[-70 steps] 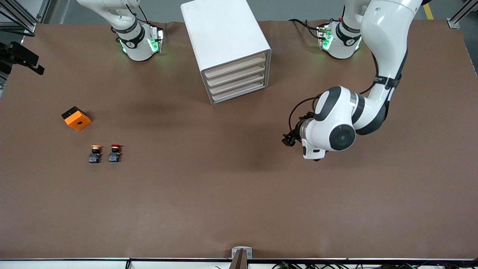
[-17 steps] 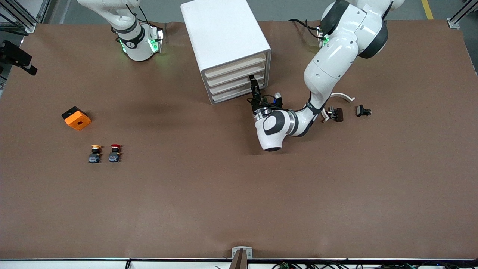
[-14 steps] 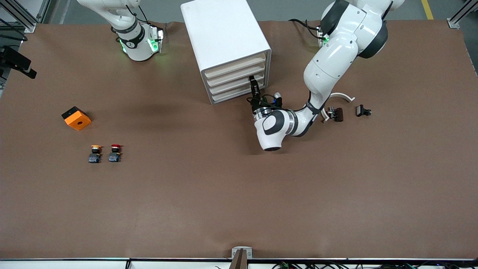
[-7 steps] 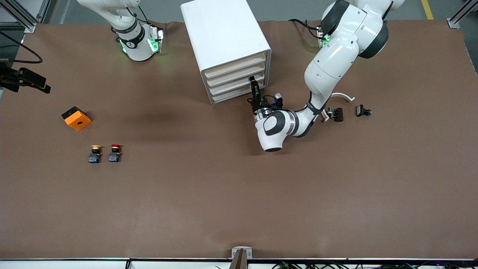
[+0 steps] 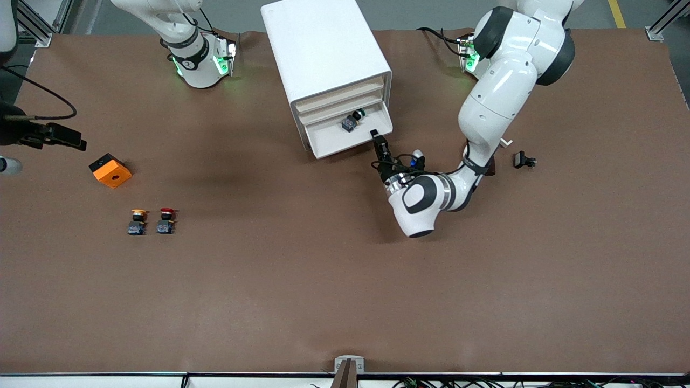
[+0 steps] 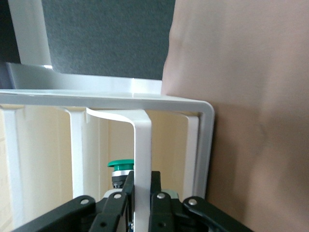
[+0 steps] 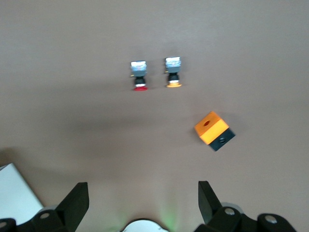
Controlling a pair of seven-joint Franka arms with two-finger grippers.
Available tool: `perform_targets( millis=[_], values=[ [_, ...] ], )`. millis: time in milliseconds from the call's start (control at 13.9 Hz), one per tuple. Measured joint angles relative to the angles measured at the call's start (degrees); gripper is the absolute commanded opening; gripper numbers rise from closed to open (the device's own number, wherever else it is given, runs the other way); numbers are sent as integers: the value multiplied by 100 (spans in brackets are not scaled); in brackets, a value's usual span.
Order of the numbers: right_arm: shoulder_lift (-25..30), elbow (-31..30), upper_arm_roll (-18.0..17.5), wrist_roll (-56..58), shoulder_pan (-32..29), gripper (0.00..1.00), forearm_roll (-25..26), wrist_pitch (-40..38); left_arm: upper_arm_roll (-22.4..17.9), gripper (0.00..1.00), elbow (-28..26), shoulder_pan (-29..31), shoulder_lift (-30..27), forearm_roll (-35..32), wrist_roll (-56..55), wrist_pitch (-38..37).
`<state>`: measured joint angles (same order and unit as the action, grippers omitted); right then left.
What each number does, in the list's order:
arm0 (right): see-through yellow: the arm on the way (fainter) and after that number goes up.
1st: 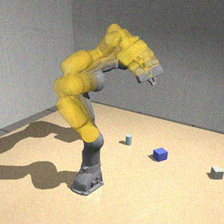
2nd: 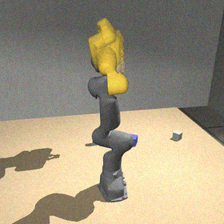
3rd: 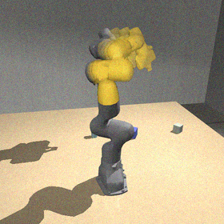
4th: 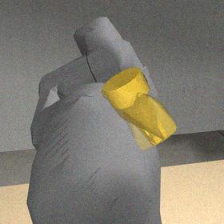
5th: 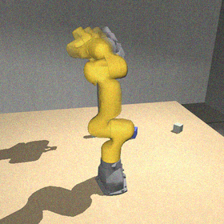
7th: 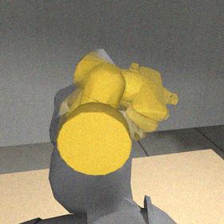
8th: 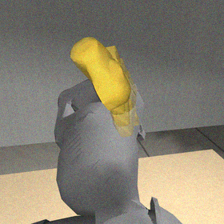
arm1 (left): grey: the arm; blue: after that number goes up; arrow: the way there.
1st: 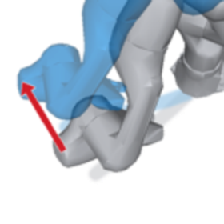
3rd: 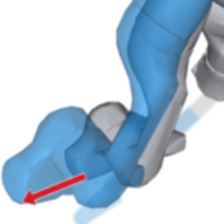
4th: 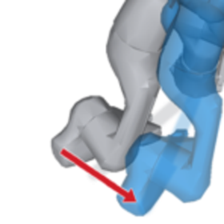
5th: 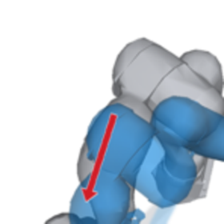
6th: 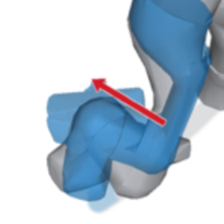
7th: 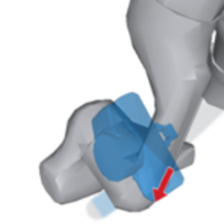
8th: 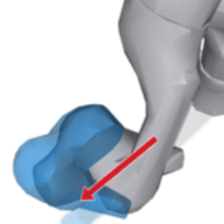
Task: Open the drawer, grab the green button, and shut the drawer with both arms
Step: 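Reach the right gripper into the open drawer toward the green button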
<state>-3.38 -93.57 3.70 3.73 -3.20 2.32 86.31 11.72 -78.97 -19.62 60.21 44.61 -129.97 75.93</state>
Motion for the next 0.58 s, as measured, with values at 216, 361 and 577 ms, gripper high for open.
perform_targets(
  millis=[216, 361, 577],
  values=[
    [-136, 85, 20, -3, -11, 100, 81, 60, -5, 3, 95, 227, 0, 0, 0, 114],
    [-139, 99, 31, -204, -20, 100, -12, 25, -5, 3, 146, 326, -1, 0, 0, 230],
    [-139, 106, -22, -1358, 65, 100, -278, -58, -6, 5, 226, 524, -6, 10, 4, 435]
  ],
)
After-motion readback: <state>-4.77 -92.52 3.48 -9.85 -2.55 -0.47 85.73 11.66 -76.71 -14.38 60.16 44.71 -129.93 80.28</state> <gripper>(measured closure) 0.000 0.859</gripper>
